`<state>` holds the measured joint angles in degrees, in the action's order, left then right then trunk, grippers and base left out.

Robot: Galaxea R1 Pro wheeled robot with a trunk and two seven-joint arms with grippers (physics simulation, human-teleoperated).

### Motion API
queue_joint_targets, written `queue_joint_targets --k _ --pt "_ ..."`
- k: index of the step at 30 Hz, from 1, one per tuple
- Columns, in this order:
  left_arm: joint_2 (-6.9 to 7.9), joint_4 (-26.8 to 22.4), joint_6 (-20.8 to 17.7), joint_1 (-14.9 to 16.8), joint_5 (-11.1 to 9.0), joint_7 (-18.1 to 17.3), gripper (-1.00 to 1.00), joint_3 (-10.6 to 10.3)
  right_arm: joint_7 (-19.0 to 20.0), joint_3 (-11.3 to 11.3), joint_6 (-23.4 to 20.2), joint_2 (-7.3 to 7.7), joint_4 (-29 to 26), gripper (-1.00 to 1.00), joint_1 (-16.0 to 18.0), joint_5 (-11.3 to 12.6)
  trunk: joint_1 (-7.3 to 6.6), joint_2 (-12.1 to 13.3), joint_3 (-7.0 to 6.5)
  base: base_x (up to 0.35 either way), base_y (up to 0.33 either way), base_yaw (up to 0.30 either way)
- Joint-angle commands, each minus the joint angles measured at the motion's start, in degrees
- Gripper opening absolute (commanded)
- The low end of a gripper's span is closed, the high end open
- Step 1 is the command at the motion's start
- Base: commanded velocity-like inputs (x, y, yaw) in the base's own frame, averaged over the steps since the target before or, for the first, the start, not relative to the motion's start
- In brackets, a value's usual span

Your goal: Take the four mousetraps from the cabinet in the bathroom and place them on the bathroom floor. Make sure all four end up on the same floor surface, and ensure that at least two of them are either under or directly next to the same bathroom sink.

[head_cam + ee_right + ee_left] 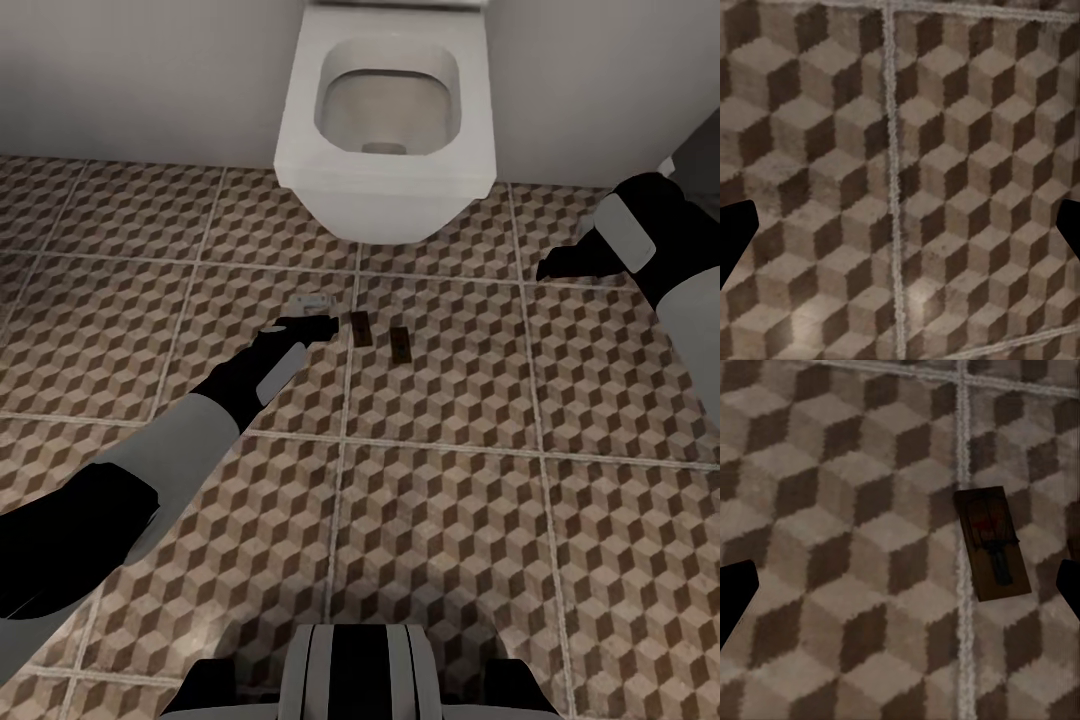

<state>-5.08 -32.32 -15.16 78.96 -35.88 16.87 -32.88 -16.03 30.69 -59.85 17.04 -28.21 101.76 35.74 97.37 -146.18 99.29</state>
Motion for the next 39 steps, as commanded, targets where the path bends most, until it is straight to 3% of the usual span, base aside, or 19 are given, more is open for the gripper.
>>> queue_joint_targets --k 1,16,39 --pt "0.05 -0.09 -0.11 0.05 -0.57 0.5 1.0 -0.35 -0.43 0.44 -0.15 0.09 -0.09 1.0 0.04 0.67 0.0 -0.01 0.03 0.0 0.0 0.0" --pt "0.07 -1.81 -0.18 0.05 -0.59 0.26 1.0 -0.26 -0.44 0.43 -0.15 0.1 -0.09 1.0 0.02 0.7 0.0 -0.01 0.03 0.0 0.0 0.0" --pt "0.16 -3.39 -0.69 0.05 -0.67 0.62 1.0 0.19 -0.47 0.42 -0.15 0.37 -0.07 1.0 0.02 0.73 -0.59 0.3 -5.06 0.0 0.0 0.0"
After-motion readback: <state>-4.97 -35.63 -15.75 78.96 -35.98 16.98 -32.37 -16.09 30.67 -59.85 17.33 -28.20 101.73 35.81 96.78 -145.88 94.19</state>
